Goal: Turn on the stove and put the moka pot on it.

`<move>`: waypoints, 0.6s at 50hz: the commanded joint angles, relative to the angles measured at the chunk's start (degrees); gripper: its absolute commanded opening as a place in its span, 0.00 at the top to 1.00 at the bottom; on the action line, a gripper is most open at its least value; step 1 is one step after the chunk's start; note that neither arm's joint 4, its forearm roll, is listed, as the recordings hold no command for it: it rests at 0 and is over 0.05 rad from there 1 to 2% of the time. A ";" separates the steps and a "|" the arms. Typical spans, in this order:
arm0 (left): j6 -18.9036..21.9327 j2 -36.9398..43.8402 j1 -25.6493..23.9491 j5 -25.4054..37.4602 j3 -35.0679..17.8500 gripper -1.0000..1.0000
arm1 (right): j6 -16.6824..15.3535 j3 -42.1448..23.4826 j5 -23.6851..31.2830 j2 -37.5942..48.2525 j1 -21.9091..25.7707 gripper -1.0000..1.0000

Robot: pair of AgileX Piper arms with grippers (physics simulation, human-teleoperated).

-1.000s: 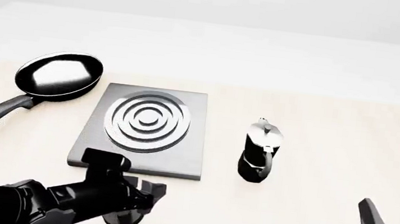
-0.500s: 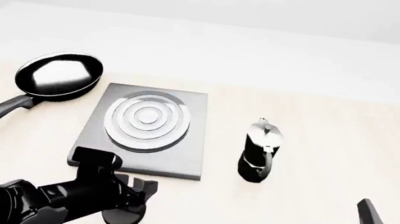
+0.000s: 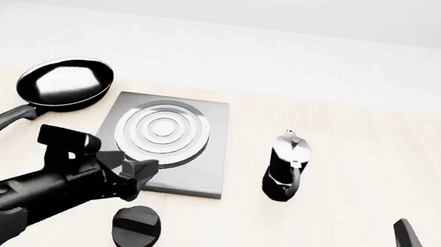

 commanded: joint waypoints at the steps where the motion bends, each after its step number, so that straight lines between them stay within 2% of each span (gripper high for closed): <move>1: 7.82 -20.79 4.92 11.72 -5.33 0.00 | -0.32 -0.02 -0.30 0.00 0.13 0.00; 5: 10.50 -28.47 6.35 14.75 -6.18 0.00 | -0.58 -0.04 -0.38 0.01 0.43 0.00; 8: 13.83 -33.29 9.30 15.81 -5.82 0.00 | -0.69 -0.03 -0.58 0.01 0.63 0.00; 10: 13.80 -35.66 10.35 15.93 -5.19 0.00 | -0.70 -0.03 -0.71 0.01 0.75 0.00; 11: 14.02 -37.04 9.87 15.50 -4.38 0.00 | -0.75 -0.04 -0.81 0.01 0.80 0.00; 13: 15.15 -41.16 12.58 15.76 -3.05 0.00 | -0.74 0.01 -0.97 -0.01 0.81 0.00; 17: 16.60 -48.35 14.12 15.37 -0.18 0.00 | -1.03 -0.01 -1.33 -0.01 0.92 0.00; 20: 18.07 -52.65 18.29 15.98 2.20 0.00 | -1.24 -0.17 -1.58 -0.01 1.00 0.00; 22: 20.60 -55.94 19.38 15.96 4.27 0.00 | -1.58 -0.45 -1.75 -0.01 0.89 0.00; 24: 19.01 -59.67 20.46 17.10 5.40 0.00 | -1.55 -0.69 -1.74 -0.01 0.64 0.00; 26: 21.50 -60.62 21.77 14.98 6.34 0.00 | -1.50 -0.71 -1.81 -0.01 0.49 0.00; 28: 22.06 -60.65 22.11 12.76 7.47 0.00 | -1.57 -0.57 -1.91 -0.01 0.50 0.00; 30: 20.71 -60.65 23.50 11.07 9.24 0.00 | -1.56 -0.33 -2.06 -0.01 0.46 0.00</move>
